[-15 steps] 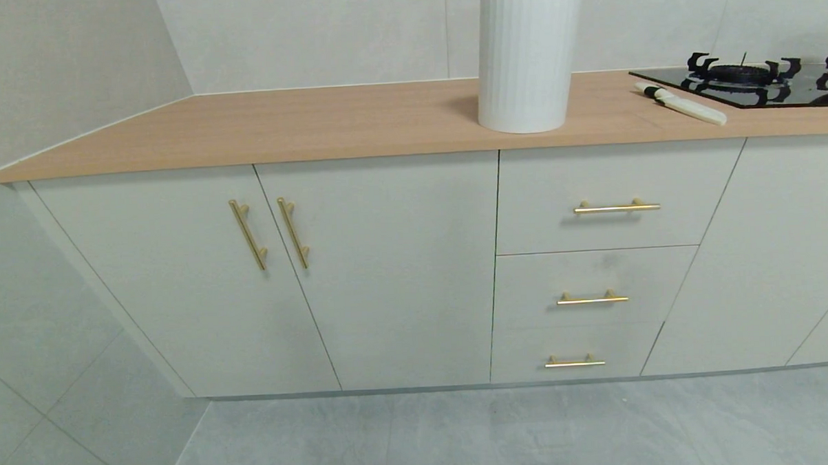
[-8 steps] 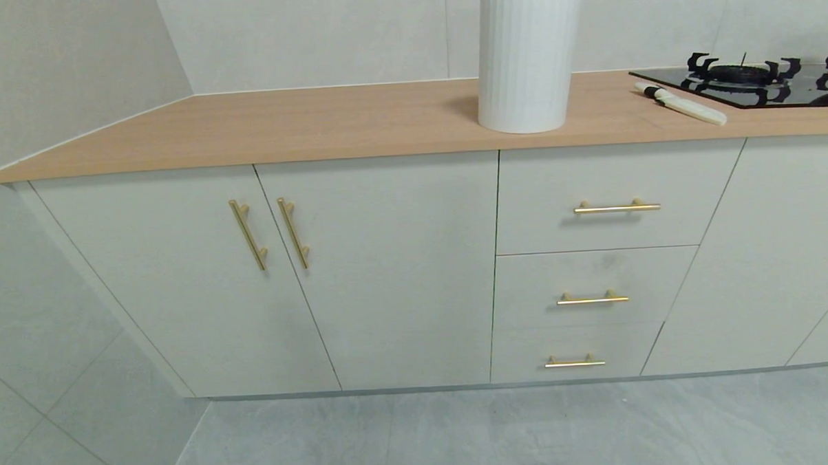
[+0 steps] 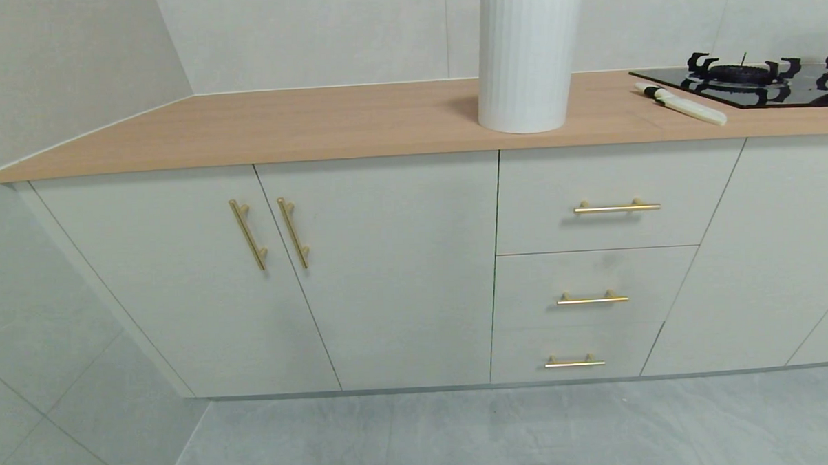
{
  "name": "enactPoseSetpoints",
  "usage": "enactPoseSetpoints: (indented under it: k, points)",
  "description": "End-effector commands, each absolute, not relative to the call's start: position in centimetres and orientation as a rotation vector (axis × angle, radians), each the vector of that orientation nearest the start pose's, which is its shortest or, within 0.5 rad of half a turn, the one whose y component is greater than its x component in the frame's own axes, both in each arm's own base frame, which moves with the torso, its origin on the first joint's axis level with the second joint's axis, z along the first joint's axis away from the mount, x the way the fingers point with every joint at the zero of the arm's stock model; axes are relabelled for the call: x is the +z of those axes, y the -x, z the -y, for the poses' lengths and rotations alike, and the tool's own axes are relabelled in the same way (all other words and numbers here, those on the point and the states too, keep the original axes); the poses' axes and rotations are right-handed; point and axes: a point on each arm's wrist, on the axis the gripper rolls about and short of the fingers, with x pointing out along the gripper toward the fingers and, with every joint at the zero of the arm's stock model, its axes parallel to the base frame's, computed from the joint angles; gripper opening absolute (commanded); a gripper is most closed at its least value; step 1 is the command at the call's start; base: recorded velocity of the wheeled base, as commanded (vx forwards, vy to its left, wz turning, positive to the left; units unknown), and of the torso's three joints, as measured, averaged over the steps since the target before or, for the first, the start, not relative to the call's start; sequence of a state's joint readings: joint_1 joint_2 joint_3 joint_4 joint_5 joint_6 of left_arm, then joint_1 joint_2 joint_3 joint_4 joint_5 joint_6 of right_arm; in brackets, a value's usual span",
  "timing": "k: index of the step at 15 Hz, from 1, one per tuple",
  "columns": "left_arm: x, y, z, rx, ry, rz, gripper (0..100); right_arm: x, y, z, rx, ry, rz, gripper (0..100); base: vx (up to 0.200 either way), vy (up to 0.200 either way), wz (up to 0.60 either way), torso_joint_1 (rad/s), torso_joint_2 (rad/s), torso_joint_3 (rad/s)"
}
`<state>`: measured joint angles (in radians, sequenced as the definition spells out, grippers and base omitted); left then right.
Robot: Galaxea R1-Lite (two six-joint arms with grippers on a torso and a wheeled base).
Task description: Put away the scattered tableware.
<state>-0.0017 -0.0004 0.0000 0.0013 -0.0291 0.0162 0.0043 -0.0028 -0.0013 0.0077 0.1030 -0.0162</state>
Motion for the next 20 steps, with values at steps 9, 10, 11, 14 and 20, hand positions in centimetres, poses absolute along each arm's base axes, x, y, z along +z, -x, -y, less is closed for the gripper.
enactPoseSetpoints:
  k: [9,10,11,14,20]
  points:
    - [7.53,2.28,0.06,-0.031,-0.014,-0.001,100,7.48,2.31,-0.22,0.109,0.021,-0.008,100,0.044,0.000,0.00,0.001,0.00,0.001]
    - [7.53,2.28,0.06,-0.031,-0.014,-0.001,100,7.48,2.31,-0.22,0.109,0.019,-0.008,100,0.200,0.000,0.00,0.002,-0.01,0.002]
    - [7.53,2.28,0.06,-0.031,-0.012,-0.001,100,7.46,2.31,-0.22,0.109,0.019,-0.010,100,0.200,0.000,0.00,0.002,0.01,0.002]
    - [7.53,2.28,0.06,-0.031,-0.012,-0.001,100,7.48,2.31,-0.22,0.109,0.019,-0.008,100,0.200,0.000,0.00,0.002,0.00,-0.001]
    - [7.53,2.28,0.06,-0.031,-0.012,-0.001,100,7.46,2.31,-0.22,0.109,0.019,-0.010,100,0.200,0.000,0.00,0.001,0.00,0.003]
